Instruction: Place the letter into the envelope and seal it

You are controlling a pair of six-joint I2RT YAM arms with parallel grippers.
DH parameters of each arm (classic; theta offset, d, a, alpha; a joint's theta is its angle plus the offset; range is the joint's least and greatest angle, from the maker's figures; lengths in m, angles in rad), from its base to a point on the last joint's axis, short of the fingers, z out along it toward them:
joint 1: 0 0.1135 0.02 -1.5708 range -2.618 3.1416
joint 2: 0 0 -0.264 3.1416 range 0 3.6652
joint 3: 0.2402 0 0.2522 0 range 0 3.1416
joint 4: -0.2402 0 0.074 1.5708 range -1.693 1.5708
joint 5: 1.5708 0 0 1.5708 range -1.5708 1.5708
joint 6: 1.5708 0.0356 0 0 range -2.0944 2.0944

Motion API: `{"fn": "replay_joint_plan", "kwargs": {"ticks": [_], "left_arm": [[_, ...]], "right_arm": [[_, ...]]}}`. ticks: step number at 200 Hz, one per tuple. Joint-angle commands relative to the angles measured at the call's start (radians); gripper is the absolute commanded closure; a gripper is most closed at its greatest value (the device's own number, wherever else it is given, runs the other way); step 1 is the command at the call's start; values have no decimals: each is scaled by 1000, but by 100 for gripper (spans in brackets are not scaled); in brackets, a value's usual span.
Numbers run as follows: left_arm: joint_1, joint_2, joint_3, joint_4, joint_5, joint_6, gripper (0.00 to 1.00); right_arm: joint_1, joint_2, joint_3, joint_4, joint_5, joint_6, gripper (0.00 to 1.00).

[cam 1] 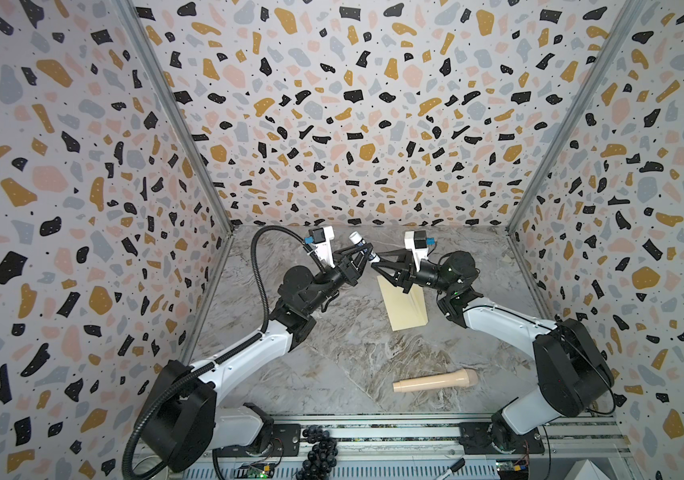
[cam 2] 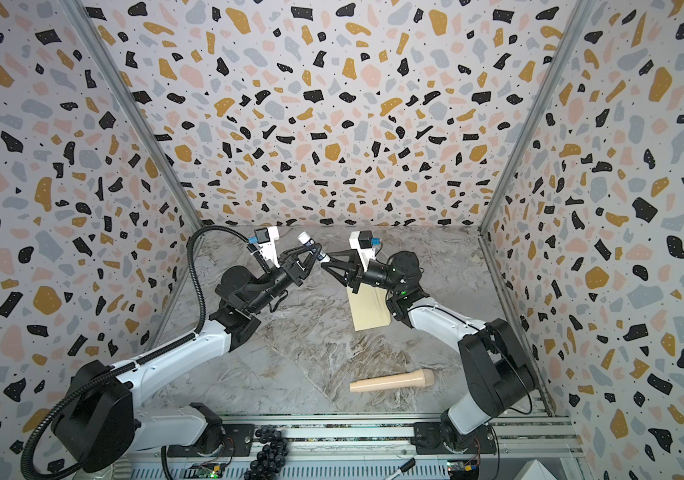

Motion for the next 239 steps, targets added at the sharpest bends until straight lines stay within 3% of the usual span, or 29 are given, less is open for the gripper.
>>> {"fn": "replay_joint_plan", "kwargs": {"ticks": [1,27,44,69,184,239], "left_arm": [[-9,-14,55,-10,-35,-36,100],[-9,-33,63,-35,-65,-48,100],[-9,-39,67,-43,-75,-54,100],[-9,-40,72,-50,-75,-62,100],[-9,-37,74,-48,-76,-102,100],[-9,-36,73,-47,-74,-132,100]], "right_arm": [[65,-111,-40,-118,255,-305,41],[214,-170,-112,-122,648,-700,13],[277,-171,-162,-24,786,-847,8],[313,-159,-188,81,901,-909,7],[354,-81,-180,211,964,-983,16],[358,-48,-162,260,984,-947,34]]}}
